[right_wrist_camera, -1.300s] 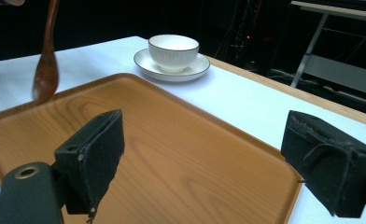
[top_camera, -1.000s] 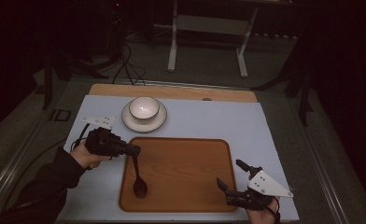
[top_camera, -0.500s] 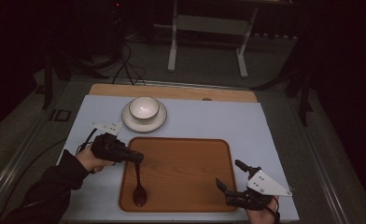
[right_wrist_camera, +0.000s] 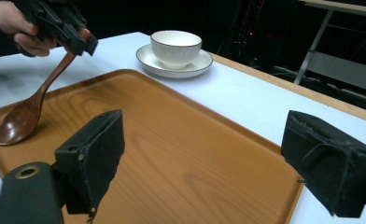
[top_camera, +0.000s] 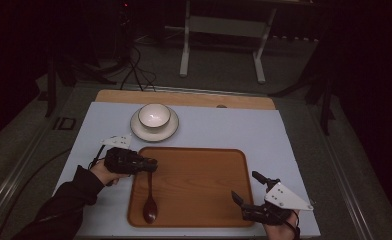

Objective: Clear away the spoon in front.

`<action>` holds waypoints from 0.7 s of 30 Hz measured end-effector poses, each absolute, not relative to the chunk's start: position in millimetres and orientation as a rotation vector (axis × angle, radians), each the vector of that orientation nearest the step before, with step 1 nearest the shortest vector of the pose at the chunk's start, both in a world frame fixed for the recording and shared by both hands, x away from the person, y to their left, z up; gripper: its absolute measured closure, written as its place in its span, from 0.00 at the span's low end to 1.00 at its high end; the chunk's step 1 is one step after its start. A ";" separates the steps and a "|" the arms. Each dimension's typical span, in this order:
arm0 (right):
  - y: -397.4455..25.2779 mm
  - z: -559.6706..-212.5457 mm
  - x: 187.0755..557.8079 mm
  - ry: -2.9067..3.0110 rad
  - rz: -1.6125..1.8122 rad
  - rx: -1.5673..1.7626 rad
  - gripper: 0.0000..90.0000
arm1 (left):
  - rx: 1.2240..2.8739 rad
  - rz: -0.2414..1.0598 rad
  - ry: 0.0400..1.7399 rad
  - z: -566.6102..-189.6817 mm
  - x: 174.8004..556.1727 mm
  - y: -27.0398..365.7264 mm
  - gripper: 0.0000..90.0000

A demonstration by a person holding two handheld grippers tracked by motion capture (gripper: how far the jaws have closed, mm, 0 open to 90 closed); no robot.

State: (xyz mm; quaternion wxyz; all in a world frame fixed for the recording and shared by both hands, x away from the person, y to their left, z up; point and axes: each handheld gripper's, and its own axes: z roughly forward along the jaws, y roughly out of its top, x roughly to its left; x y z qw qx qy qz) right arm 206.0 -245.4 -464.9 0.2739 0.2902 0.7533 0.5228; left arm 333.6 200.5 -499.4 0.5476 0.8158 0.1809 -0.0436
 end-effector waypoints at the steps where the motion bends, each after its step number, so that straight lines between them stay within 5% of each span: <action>1: -245.3 -465.0 206.2 2.028 1.406 0.782 0.15 | 1.927 -0.086 0.431 -502.0 333.4 200.4 0.80; 21: -243.9 -466.4 207.0 2.050 1.403 0.777 0.15 | 1.898 -0.017 0.544 -539.9 346.6 201.1 0.70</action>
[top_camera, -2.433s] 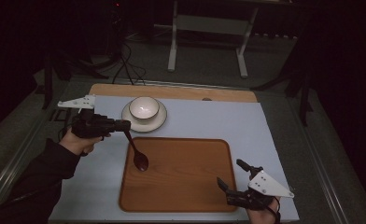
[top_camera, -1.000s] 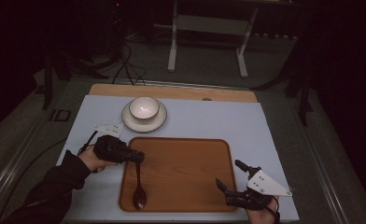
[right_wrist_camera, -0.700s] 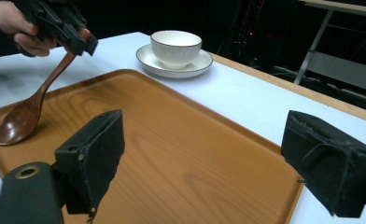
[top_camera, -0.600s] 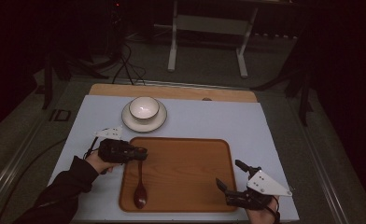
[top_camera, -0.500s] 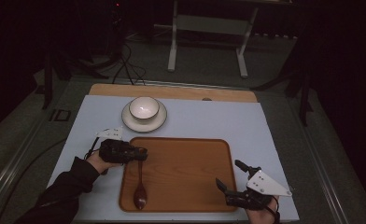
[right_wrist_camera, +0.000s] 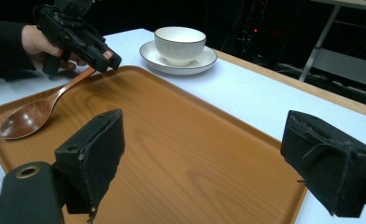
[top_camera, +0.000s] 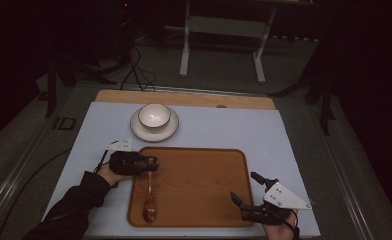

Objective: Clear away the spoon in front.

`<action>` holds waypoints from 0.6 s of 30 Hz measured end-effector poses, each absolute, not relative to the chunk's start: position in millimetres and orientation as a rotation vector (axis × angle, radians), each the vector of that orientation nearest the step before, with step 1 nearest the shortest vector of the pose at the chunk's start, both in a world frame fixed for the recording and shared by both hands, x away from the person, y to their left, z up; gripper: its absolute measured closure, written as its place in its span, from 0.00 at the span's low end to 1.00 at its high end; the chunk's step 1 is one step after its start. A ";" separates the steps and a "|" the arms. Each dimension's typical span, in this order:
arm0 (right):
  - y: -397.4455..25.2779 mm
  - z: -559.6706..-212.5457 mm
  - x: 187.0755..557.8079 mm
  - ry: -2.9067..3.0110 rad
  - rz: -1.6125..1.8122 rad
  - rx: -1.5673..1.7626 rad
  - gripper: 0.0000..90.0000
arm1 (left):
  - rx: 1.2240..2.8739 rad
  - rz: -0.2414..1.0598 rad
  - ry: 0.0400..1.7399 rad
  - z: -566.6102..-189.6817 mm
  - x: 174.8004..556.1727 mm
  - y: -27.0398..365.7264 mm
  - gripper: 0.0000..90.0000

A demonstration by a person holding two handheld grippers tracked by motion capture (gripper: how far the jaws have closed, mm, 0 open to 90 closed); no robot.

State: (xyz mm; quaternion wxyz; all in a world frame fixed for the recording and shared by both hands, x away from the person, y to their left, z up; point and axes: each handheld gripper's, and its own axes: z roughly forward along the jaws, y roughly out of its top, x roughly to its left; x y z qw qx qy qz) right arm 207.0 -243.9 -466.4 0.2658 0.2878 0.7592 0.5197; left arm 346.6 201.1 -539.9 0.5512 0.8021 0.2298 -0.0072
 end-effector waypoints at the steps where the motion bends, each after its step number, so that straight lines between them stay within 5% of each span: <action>1: -243.8 -466.6 207.2 2.052 1.404 0.777 0.15 | 1.898 -0.018 0.553 -540.7 347.5 200.8 0.69; 18: -243.9 -467.2 207.2 2.061 1.406 0.780 0.15 | 1.977 0.068 0.672 -549.7 350.2 191.7 0.65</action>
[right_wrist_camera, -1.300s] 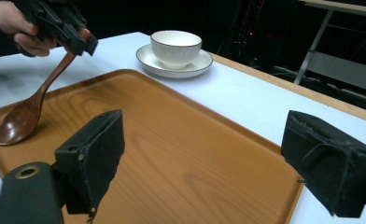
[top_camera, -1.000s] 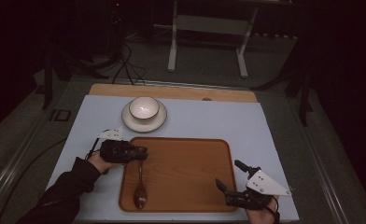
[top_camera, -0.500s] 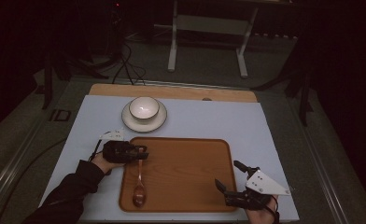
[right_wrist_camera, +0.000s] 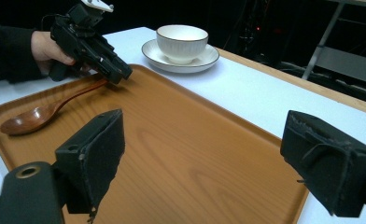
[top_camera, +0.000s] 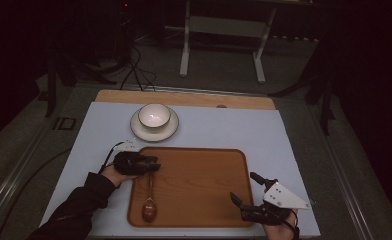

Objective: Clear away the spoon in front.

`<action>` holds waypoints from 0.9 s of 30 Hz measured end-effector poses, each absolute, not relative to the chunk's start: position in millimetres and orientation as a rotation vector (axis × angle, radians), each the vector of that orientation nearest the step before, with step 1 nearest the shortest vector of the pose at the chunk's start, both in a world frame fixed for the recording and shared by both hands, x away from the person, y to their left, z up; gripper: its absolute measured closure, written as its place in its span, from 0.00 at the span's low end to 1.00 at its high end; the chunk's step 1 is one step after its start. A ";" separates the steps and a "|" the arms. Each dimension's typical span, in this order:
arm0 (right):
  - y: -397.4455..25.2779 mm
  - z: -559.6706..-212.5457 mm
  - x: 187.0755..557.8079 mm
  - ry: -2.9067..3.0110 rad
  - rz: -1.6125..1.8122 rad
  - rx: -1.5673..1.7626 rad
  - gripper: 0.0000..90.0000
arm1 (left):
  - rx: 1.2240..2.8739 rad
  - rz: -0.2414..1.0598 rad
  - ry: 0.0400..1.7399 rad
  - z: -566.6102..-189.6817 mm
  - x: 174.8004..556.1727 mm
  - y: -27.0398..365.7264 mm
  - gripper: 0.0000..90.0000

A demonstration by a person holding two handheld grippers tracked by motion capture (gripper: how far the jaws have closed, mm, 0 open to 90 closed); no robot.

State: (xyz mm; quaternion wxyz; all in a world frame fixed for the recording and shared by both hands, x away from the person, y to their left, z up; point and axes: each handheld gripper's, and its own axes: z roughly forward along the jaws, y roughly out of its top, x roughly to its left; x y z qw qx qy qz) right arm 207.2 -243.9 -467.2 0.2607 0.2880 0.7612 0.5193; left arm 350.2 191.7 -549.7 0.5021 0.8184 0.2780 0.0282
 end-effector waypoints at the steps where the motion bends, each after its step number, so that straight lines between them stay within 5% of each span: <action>1: -244.0 -467.2 207.2 2.061 1.406 0.780 0.15 | 1.977 0.066 0.674 -549.8 350.4 192.0 0.64; 27: -244.2 -466.6 207.3 2.055 1.405 0.778 0.15 | 1.931 0.119 0.541 -507.5 333.0 202.0 0.65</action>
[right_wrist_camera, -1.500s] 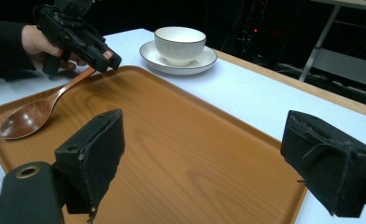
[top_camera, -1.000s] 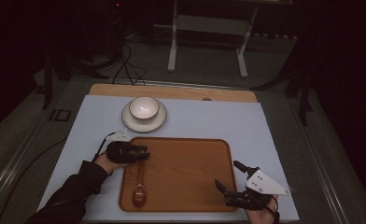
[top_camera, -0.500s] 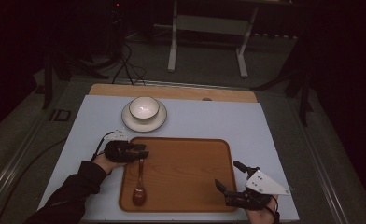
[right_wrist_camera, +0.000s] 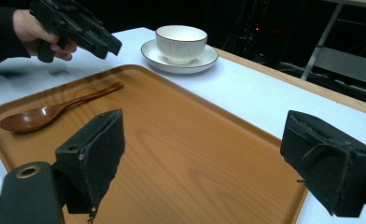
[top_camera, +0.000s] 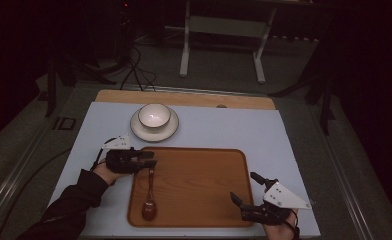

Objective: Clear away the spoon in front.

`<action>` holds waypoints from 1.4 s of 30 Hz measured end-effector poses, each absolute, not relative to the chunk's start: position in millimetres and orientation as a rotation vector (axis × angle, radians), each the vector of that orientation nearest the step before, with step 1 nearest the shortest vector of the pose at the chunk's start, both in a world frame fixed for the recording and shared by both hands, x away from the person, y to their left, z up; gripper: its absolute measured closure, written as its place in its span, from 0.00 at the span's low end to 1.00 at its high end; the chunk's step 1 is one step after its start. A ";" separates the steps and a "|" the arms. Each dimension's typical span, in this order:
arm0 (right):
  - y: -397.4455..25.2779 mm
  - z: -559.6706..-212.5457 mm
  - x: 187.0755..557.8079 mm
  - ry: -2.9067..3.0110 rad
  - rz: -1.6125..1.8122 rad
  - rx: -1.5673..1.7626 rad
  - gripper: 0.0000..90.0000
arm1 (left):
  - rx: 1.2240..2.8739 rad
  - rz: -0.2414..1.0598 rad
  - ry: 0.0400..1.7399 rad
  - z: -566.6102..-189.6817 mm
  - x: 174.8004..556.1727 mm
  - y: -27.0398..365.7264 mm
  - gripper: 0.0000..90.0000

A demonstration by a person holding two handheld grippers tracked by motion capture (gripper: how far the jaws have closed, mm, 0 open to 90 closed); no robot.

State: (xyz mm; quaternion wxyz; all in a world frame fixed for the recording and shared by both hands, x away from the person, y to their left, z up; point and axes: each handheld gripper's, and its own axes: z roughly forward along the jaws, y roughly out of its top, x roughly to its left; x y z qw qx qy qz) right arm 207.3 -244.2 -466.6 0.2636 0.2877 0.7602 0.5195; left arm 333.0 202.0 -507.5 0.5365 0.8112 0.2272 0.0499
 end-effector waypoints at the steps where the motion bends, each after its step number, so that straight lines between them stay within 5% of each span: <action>1: -244.2 -466.6 207.3 2.056 1.404 0.778 0.15 | 1.926 0.117 0.532 -505.2 331.3 201.9 0.65; 6: -244.3 -466.5 207.2 2.054 1.405 0.778 0.15 | 1.924 0.125 0.512 -494.2 322.6 199.6 0.58; 12: -243.7 -467.0 207.9 2.058 1.405 0.788 0.15 | 1.879 0.066 0.512 -475.1 316.9 197.5 0.38; 16: -244.0 -466.4 207.1 2.052 1.401 0.784 0.15 | 1.838 0.061 0.530 -462.7 312.2 194.3 0.13; 21: -244.4 -466.4 207.1 2.051 1.402 0.784 0.15 | 1.861 0.090 0.492 -454.9 303.0 188.6 0.02; 42: -245.1 -466.3 205.5 2.045 1.397 0.797 0.15 | 1.876 0.138 0.488 -455.8 255.2 205.0 0.01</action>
